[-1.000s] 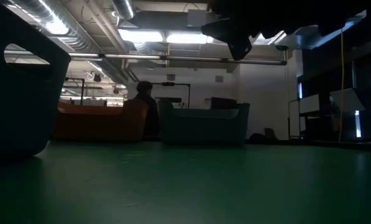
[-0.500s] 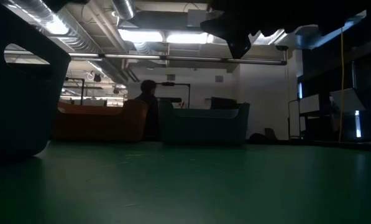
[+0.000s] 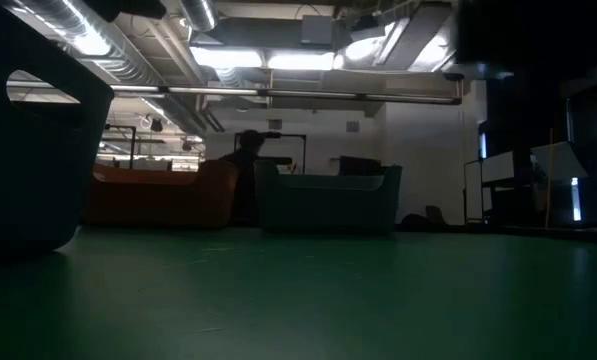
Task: Sort rubber bands into baskets
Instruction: Put the small black rubber band into the orange bin
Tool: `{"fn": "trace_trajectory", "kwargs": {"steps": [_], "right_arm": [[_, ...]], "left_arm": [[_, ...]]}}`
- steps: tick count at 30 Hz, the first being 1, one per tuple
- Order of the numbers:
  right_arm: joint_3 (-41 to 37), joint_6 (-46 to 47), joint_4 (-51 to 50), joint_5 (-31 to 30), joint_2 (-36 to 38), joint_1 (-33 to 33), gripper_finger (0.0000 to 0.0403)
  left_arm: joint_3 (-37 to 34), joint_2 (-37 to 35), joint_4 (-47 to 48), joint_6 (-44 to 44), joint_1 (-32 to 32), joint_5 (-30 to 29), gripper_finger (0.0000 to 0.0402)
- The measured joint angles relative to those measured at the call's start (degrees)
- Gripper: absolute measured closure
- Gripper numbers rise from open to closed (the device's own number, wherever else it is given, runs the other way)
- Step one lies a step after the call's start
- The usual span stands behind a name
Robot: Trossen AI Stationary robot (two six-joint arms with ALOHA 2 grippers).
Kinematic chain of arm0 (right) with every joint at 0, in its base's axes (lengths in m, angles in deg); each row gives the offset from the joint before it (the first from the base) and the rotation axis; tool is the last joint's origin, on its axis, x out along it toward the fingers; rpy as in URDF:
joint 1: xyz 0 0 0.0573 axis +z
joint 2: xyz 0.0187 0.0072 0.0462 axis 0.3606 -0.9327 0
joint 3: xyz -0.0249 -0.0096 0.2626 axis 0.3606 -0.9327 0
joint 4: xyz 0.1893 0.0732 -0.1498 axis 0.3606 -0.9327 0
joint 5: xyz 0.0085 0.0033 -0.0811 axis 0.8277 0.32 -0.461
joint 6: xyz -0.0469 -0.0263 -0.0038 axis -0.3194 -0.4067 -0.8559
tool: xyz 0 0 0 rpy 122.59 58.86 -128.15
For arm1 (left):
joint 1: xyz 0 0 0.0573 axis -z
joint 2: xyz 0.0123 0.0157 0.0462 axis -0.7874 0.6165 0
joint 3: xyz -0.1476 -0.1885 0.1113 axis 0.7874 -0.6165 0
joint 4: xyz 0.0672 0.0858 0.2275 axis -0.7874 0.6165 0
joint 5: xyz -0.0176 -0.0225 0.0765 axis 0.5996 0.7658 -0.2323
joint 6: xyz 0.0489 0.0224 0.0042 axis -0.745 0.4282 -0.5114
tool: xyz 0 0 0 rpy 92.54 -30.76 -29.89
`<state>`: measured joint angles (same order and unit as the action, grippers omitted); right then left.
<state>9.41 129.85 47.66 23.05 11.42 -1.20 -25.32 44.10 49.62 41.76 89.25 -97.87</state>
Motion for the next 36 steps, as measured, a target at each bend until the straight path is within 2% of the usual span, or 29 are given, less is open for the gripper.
{"fn": "trace_trajectory", "kwargs": {"steps": [6,9,12,16,24,27,32,33,36], "right_arm": [[0.0,20.6,-20.9,-0.1,1.1,6.3,0.0205],[0.0,30.2,-26.6,-0.5,-0.1,9.4,0.0205],[0.0,34.8,-29.1,0.0,-2.0,12.5,0.0205],[-0.1,35.6,-28.0,-0.8,-5.1,14.7,0.0205],[-0.1,35.3,-28.4,-2.1,-11.4,14.9,0.0213],[-0.1,34.8,-28.4,-2.1,-11.7,14.9,0.0252],[0.6,30.5,-28.2,-2.8,-11.8,14.9,0.0377],[1.2,29.1,-27.9,-4.8,-11.8,14.9,0.0388],[3.8,24.7,-26.8,-12.8,-11.7,14.9,0.0379]], "left_arm": [[0.0,0.9,-0.3,-0.1,-1.4,-0.1,0.0256],[0.0,0.9,-0.3,-0.1,-2.5,-0.1,0.0256],[0.0,0.9,-0.3,-0.1,-3.4,-0.1,0.0256],[0.0,0.9,-0.3,-0.1,-4.4,-0.1,0.0256],[0.0,0.9,-0.3,0.0,-5.2,-0.1,0.0256],[0.0,0.9,-0.3,0.1,-5.2,-0.1,0.0256],[0.0,0.9,-0.4,0.6,-5.2,-0.1,0.0256],[0.0,1.1,-0.6,0.6,-5.2,-0.1,0.0256],[0.0,2.1,-1.5,0.5,-5.2,-0.1,0.0256]]}}
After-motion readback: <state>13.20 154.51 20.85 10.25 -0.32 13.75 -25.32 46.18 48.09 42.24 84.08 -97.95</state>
